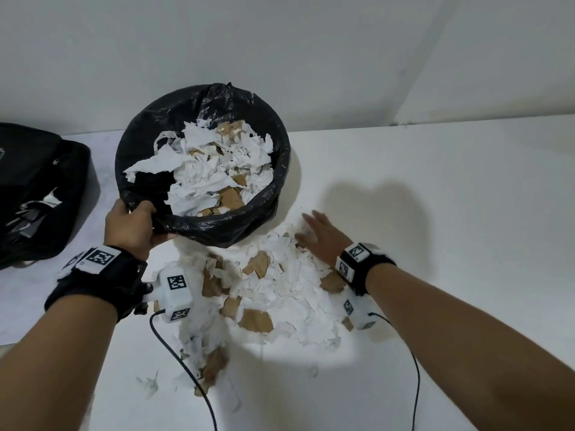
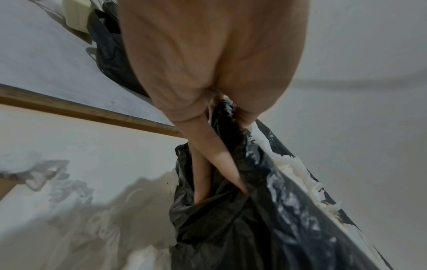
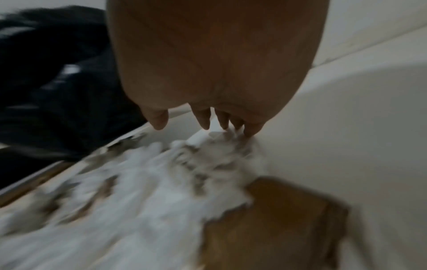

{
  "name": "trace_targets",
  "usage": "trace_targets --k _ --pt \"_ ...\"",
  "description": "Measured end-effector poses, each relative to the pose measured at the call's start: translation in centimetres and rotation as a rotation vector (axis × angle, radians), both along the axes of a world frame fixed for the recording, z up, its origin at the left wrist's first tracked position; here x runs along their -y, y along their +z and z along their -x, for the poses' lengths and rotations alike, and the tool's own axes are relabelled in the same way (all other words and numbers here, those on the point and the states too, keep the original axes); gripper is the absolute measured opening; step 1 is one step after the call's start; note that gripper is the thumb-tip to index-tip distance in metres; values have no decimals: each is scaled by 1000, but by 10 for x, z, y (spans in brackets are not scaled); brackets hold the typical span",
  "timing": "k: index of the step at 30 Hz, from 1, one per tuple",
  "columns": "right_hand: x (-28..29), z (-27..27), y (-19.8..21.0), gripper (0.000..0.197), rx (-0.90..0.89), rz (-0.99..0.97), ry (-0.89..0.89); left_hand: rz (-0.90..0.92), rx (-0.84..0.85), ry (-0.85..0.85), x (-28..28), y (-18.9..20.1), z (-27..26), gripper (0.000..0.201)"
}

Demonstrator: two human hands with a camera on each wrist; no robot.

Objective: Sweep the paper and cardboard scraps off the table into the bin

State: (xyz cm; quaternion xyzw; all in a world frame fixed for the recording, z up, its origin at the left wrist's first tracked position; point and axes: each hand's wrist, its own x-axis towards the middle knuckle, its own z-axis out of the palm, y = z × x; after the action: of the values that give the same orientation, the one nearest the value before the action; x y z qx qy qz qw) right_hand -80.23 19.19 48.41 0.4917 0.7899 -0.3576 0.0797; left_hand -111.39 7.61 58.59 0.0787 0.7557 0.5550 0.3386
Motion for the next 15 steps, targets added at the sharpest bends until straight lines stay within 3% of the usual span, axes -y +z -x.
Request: trace_targets --k 4,10,15 --pt "34 18 10 68 -58 38 182 6 17 35 4 0 7 20" --pt "-20 42 30 61 -37 -134 192 6 29 63 13 0 20 23" --pt "-9 68 7 68 156 -40 283 -8 35 92 23 -3 22 24"
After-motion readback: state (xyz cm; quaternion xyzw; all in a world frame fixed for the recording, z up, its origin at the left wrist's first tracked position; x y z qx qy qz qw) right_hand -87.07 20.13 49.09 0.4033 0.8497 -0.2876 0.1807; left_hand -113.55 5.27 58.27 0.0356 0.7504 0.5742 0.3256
